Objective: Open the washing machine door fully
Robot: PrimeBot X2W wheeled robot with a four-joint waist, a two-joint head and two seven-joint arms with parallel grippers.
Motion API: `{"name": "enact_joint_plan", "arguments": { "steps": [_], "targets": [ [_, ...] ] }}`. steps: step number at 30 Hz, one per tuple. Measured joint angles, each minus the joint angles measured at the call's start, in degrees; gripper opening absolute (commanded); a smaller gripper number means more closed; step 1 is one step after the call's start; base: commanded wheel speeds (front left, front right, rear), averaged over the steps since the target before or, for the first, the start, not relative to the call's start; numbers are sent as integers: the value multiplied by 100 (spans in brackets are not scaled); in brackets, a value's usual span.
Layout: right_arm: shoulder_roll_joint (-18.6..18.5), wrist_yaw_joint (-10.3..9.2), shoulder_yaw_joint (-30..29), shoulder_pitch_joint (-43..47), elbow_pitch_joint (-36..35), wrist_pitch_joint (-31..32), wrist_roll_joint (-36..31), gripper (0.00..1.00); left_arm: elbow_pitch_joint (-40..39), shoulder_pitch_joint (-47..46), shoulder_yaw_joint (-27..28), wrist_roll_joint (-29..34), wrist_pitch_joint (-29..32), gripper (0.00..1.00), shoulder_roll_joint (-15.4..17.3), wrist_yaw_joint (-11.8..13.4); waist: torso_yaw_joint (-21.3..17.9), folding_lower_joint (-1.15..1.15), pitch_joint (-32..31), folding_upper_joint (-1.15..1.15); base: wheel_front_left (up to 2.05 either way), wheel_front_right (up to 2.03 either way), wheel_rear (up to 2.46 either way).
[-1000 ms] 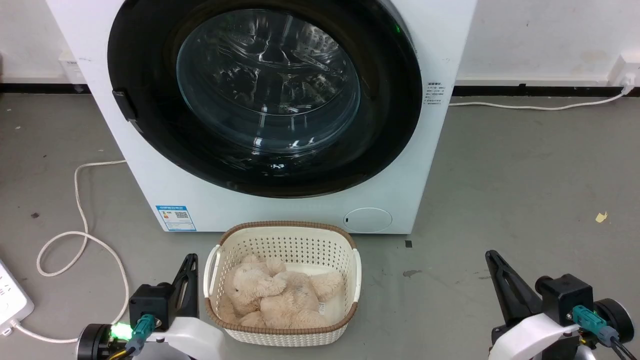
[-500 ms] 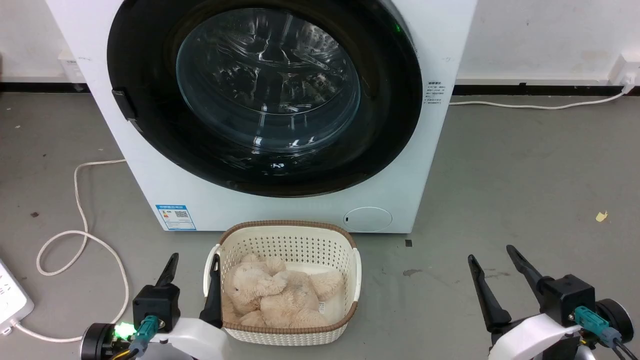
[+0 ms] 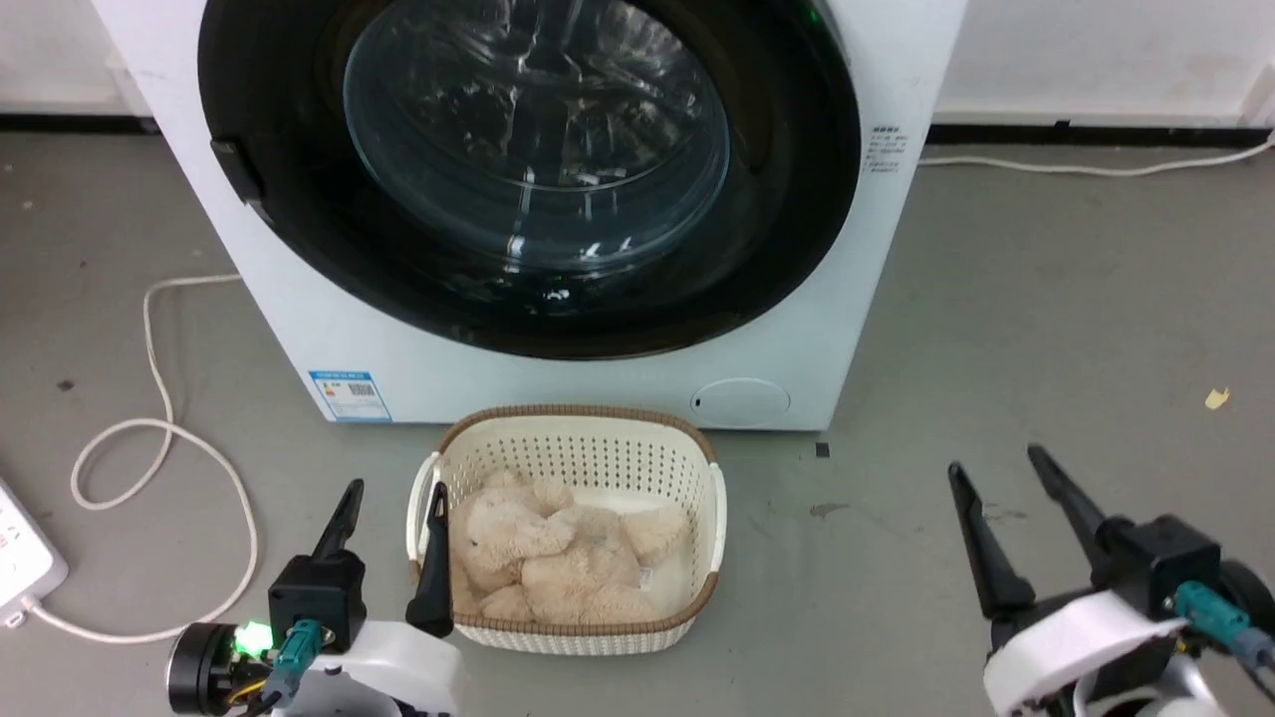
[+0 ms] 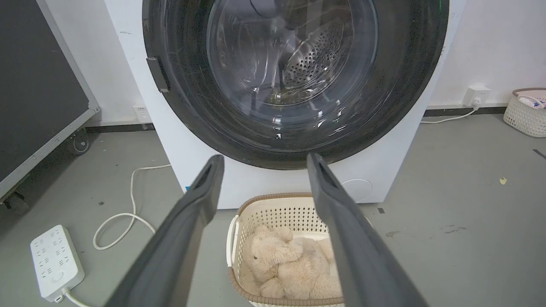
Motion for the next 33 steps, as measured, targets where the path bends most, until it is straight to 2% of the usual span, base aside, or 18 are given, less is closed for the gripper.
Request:
{"name": "enact_joint_plan", "arguments": {
  "steps": [18,19,20,21,33],
  "targets": [
    [-493,0,52,-1244,-68,242,509,100,-162,-325,-229,-34,-198,100,0,70,125,1,635,0,0,0,0],
    [-501,0,53,-1340,-34,268,569,84,-168,-343,-245,-34,-226,100,0,71,137,1,667,0,0,0,0],
    [-511,0,53,-1442,3,300,627,29,-176,-359,-260,-34,-237,100,0,80,150,1,697,0,0,0,0],
    [-528,0,29,-1660,79,349,747,0,-188,-383,-286,-43,-248,100,0,102,181,0,755,0,0,0,0],
    [-527,-1,-366,-2884,666,702,1466,0,-269,-592,-441,-137,-394,100,-1,200,366,0,1128,0,0,0,0]
  ]
}}
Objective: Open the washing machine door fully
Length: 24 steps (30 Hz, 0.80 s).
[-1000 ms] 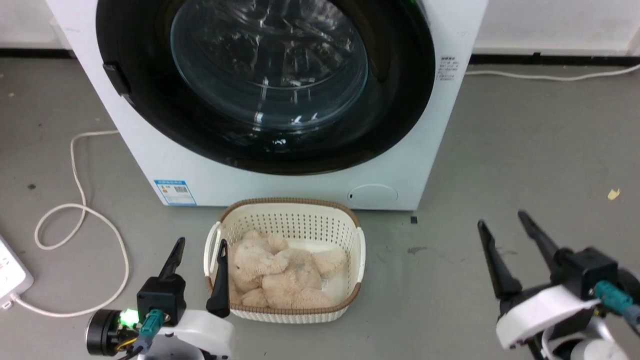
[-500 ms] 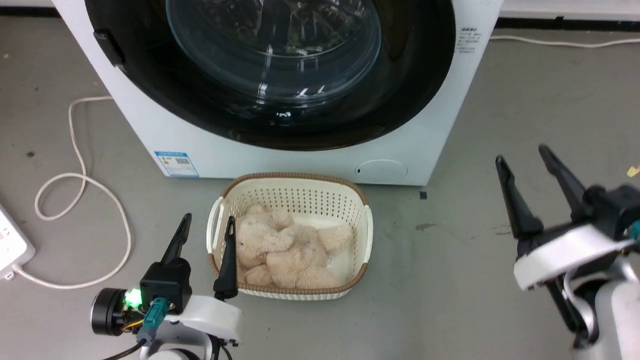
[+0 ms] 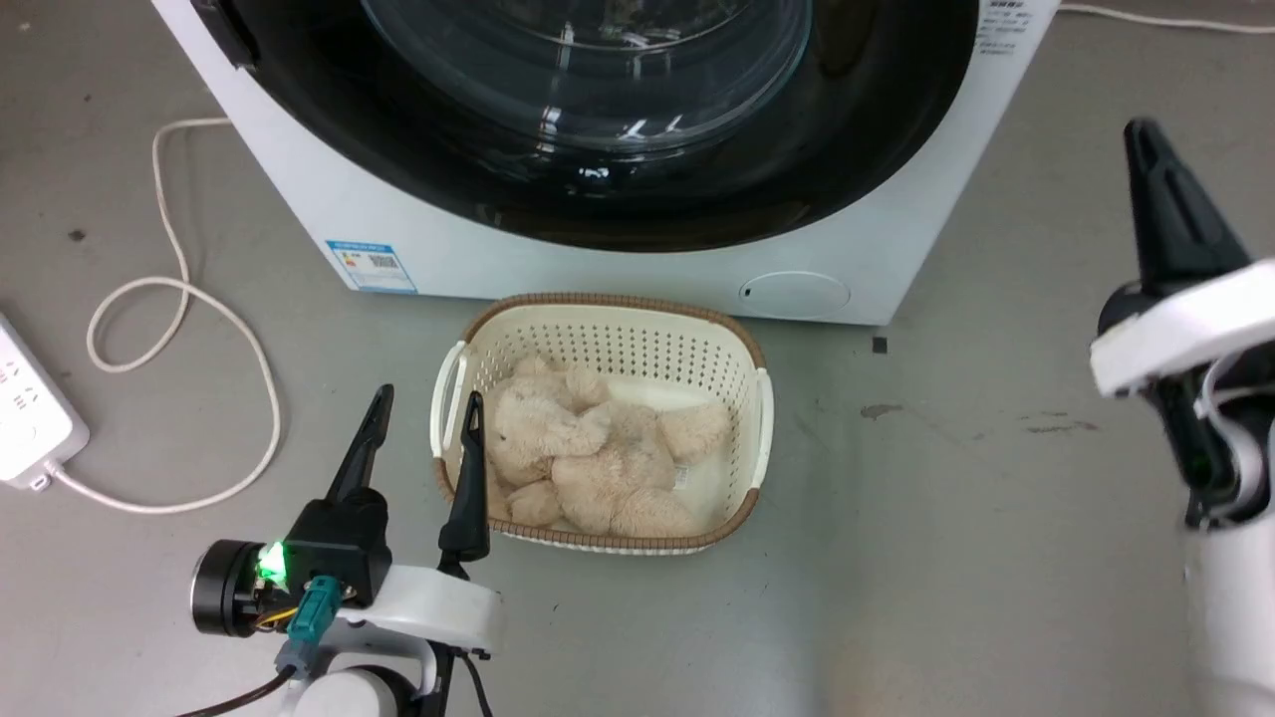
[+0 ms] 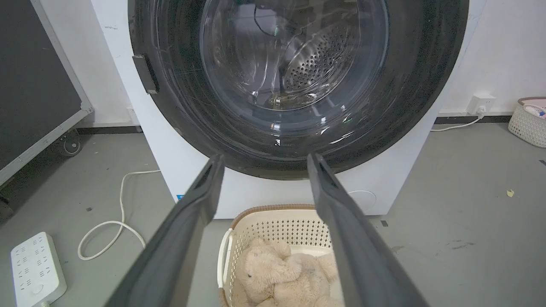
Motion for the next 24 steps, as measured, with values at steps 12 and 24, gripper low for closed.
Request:
{"name": "enact_joint_plan", "arguments": {
  "steps": [12,24],
  "targets": [
    [89,0,-404,-1094,876,780,1018,0,-85,-171,-52,-45,-148,100,1,67,117,0,341,0,0,0,0],
    [21,-1,-951,-2137,1853,1701,1766,0,-183,-342,-191,-69,-297,100,0,152,273,0,693,0,0,0,0]
  ]
}}
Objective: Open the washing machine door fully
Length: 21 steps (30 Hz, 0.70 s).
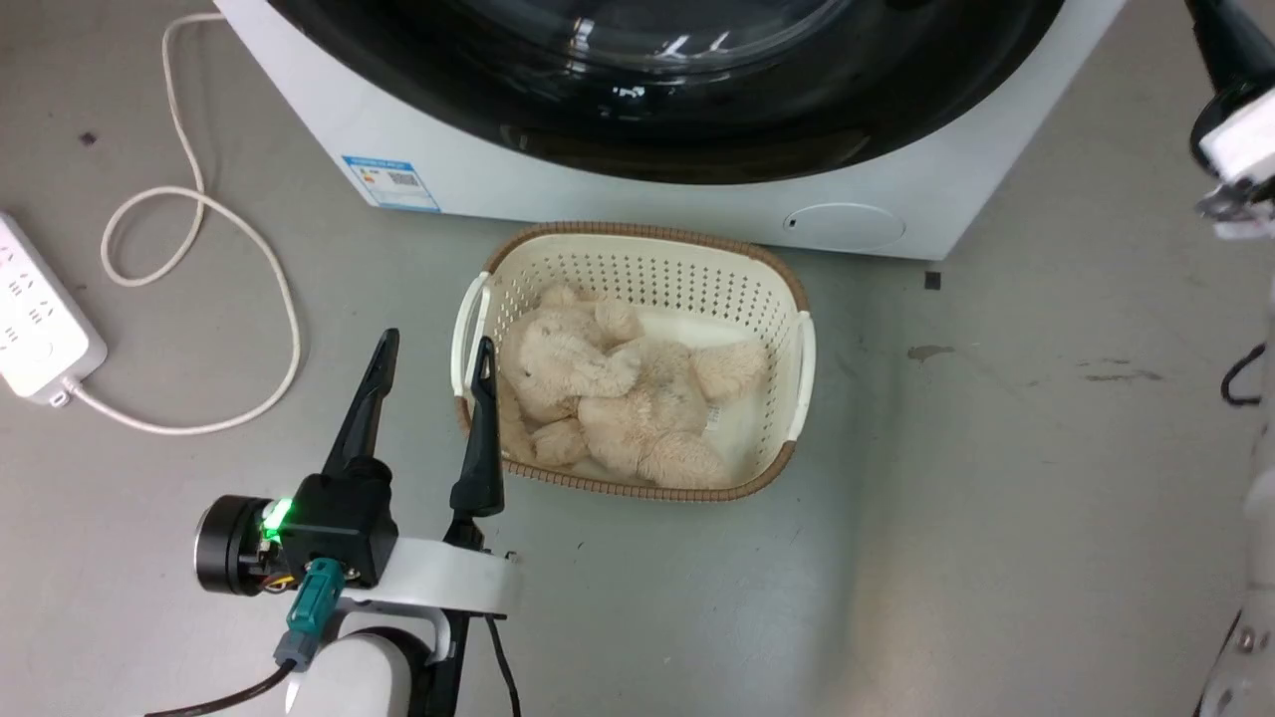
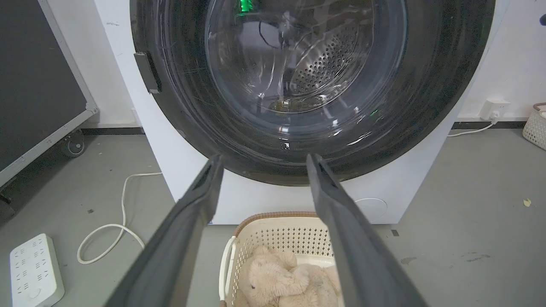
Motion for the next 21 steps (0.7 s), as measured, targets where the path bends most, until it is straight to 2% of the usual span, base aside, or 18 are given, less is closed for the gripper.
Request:
{"name": "enact_joint_plan", "arguments": {
  "steps": [13,21],
  "targets": [
    [-132,-1,-541,-1167,1065,1050,325,0,-108,-161,-205,-88,-148,100,0,115,208,0,372,0,0,0,0],
    [-148,-1,-743,-1751,1378,1513,358,0,-178,-281,-310,-140,-243,100,0,200,330,0,605,0,0,0,0]
  ]
}}
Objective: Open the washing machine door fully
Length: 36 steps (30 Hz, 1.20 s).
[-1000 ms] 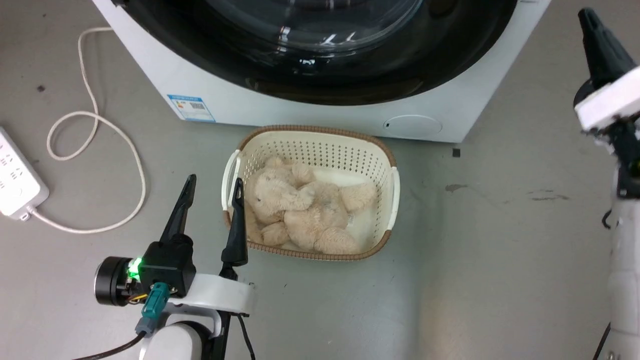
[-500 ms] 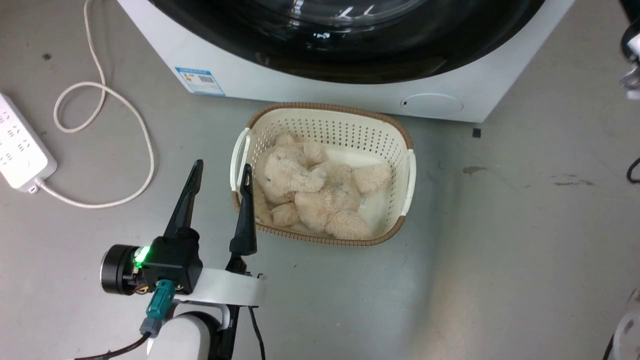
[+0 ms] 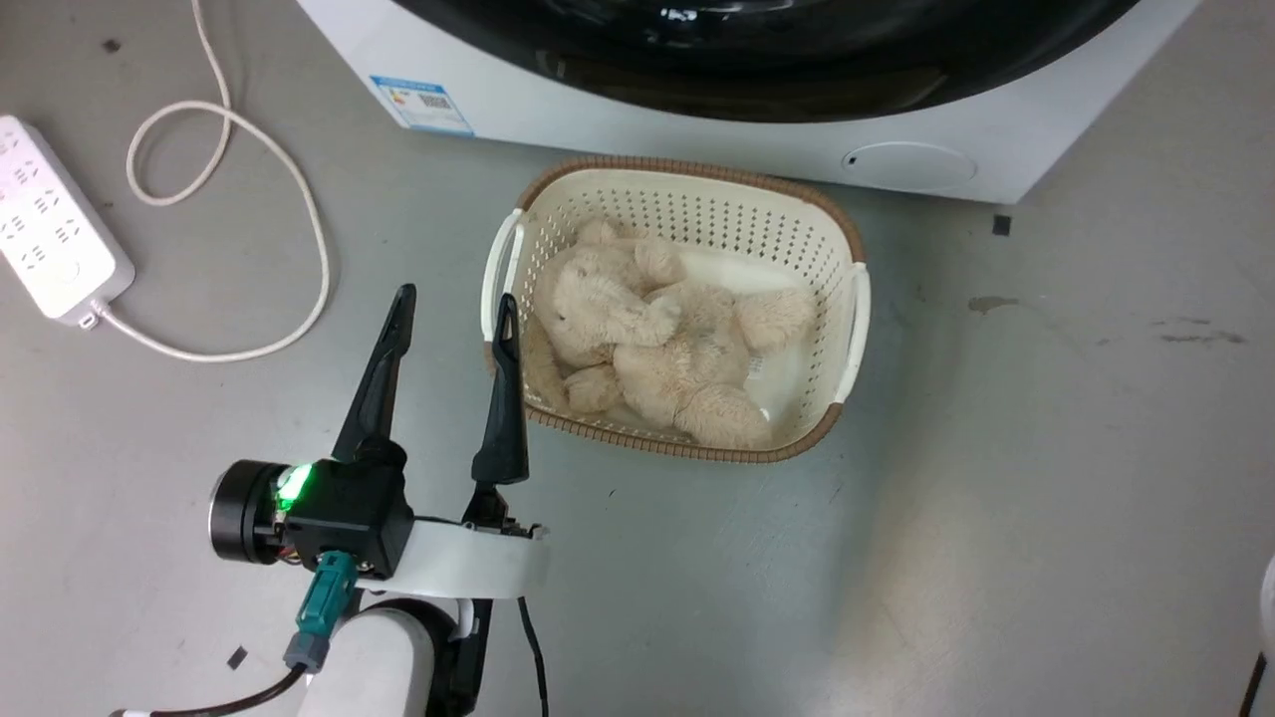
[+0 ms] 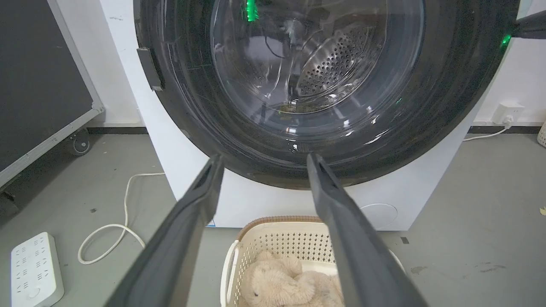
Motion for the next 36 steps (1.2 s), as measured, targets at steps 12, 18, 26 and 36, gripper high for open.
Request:
{"name": "enact_joint_plan", "arguments": {
  "steps": [12,18,26,36],
  "targets": [
    [-42,-1,-602,-588,420,704,164,0,-38,-178,-145,-52,-143,100,0,109,137,0,301,0,0,0,0],
    [-7,-11,-855,-666,401,1396,366,0,-41,-224,-198,-58,-212,100,0,129,146,0,342,0,0,0,0],
    [322,-10,-1211,-275,35,2221,678,0,-18,-264,-213,-55,-309,100,0,155,131,0,146,0,0,0,0],
    [633,-9,-1098,1184,-810,2891,974,0,247,14,-148,-46,-309,100,1,98,-1,-1,-609,0,0,0,0]
  ]
}}
